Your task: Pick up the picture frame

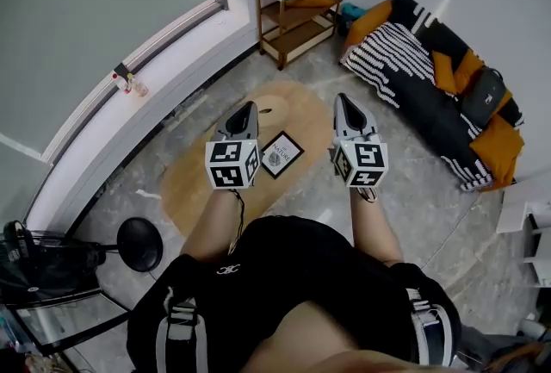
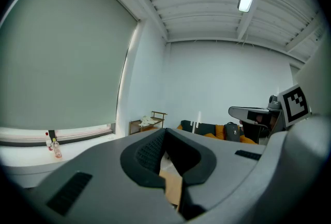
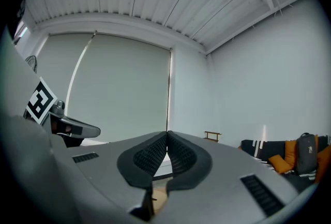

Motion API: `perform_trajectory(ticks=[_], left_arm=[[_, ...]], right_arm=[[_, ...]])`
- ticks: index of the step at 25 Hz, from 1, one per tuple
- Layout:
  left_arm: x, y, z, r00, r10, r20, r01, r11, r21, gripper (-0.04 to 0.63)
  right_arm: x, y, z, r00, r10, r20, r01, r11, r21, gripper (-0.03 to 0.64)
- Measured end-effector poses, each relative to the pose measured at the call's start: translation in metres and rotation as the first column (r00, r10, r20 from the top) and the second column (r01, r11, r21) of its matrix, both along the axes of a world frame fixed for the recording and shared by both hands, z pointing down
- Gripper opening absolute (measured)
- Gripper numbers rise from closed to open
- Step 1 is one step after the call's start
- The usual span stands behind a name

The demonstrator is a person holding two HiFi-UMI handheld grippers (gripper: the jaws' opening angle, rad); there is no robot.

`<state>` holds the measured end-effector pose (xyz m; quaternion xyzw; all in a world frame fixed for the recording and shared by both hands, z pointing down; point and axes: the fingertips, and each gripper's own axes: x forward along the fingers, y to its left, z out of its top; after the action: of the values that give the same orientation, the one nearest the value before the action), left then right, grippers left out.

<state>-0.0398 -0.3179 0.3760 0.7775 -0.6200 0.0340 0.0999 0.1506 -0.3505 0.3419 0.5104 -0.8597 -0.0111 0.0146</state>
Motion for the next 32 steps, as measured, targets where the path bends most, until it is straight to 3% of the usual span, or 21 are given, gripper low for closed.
perform_trajectory(ticks=[9,17,24,32], left_arm=[[-0.061,-0.013,0.033,0.99,-0.133,-0.037,0.132,0.99,-0.043,0.021],[-0.119,-0.016,0.053,0.955,-0.294,-0.045,0.29,0.954,-0.083,0.021],[-0.126,-0.03,0.073,0.932,-0.359,-0.047,0.35,0.928,-0.13,0.021],[-0.13,-0.062,0.125,0.898,-0.436,-0.052,0.412,0.877,-0.246,0.021]], right_arm=[[-0.058,-0.046,0.03,0.993,-0.112,-0.045,0.109,0.992,-0.061,0.015],[-0.116,-0.084,0.053,0.969,-0.243,-0.052,0.236,0.965,-0.116,0.015],[-0.14,-0.119,0.07,0.932,-0.351,-0.086,0.337,0.93,-0.147,0.015],[-0.146,-0.172,0.122,0.901,-0.421,-0.108,0.386,0.889,-0.246,0.015]])
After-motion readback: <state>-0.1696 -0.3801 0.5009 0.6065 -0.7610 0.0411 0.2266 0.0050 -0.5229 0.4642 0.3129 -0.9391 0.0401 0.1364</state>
